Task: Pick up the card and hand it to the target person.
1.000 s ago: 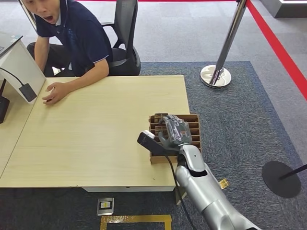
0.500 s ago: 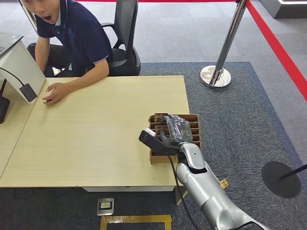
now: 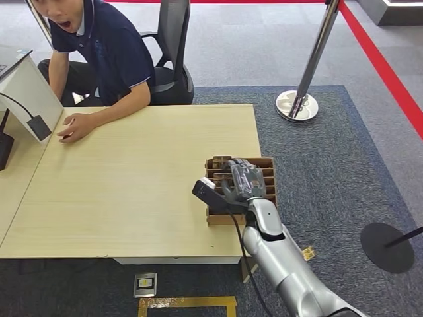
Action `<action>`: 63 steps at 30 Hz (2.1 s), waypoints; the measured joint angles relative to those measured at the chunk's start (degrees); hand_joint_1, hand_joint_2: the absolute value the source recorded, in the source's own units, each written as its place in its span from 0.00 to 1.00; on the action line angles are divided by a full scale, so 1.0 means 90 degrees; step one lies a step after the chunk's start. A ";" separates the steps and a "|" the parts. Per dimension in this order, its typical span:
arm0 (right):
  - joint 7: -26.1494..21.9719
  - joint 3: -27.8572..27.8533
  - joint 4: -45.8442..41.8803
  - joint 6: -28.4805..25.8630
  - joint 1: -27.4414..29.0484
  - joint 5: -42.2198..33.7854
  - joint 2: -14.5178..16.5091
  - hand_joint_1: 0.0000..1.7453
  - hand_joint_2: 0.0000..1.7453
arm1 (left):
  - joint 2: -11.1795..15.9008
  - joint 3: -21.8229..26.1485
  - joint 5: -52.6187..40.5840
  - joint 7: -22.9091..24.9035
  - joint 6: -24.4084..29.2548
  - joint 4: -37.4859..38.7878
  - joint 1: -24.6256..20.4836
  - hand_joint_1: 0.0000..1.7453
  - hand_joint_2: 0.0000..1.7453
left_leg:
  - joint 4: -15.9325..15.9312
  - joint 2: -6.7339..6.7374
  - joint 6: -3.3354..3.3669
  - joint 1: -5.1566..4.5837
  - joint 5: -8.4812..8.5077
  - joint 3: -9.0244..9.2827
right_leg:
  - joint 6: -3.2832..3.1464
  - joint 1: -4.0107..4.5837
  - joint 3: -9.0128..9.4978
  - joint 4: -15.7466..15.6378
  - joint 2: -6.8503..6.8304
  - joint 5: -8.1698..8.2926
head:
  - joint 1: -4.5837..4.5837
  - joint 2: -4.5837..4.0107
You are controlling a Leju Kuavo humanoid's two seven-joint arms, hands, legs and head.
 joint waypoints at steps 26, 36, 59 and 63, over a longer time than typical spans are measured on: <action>-0.0450 -0.0271 -0.0213 0.0007 0.0139 0.0236 -0.0031 1.00 1.00 | -0.0002 -0.0034 0.0050 0.0000 0.0000 0.0002 0.0001 0.00 0.00 | 0.0000 0.0000 -0.0001 0.0000 0.0000 0.0003 | 0.0000 0.0000 0.0003 0.0000 0.0000 0.0000 | 0.0000 0.0000; -0.0658 -0.0094 -0.1604 0.0555 0.0497 0.0244 -0.0030 1.00 1.00 | -0.0002 -0.0032 0.0126 -0.0004 0.0005 0.0002 0.0002 0.00 0.00 | 0.0000 0.0000 -0.0001 0.0001 0.0000 -0.0001 | 0.0000 0.0001 0.0000 0.0001 0.0000 0.0000 | -0.0001 0.0000; -0.1058 0.0961 -0.3473 0.1543 -0.0412 -0.1015 0.0077 1.00 1.00 | -0.0002 0.0007 0.0154 -0.0040 0.0021 0.0002 -0.0009 0.00 0.00 | 0.0000 0.0000 -0.0005 0.0001 0.0006 -0.0001 | -0.0005 0.0000 0.0000 0.0009 0.0000 0.0004 | 0.0000 0.0000; -0.1261 0.1047 -0.2675 0.1600 -0.1272 -0.1481 0.0510 1.00 1.00 | -0.0002 0.0005 0.0134 -0.0046 0.0015 0.0002 -0.0023 0.00 0.00 | 0.0000 0.0001 -0.0012 0.0003 0.0013 0.0001 | -0.0007 0.0002 -0.0001 0.0013 0.0000 0.0005 | -0.0001 0.0000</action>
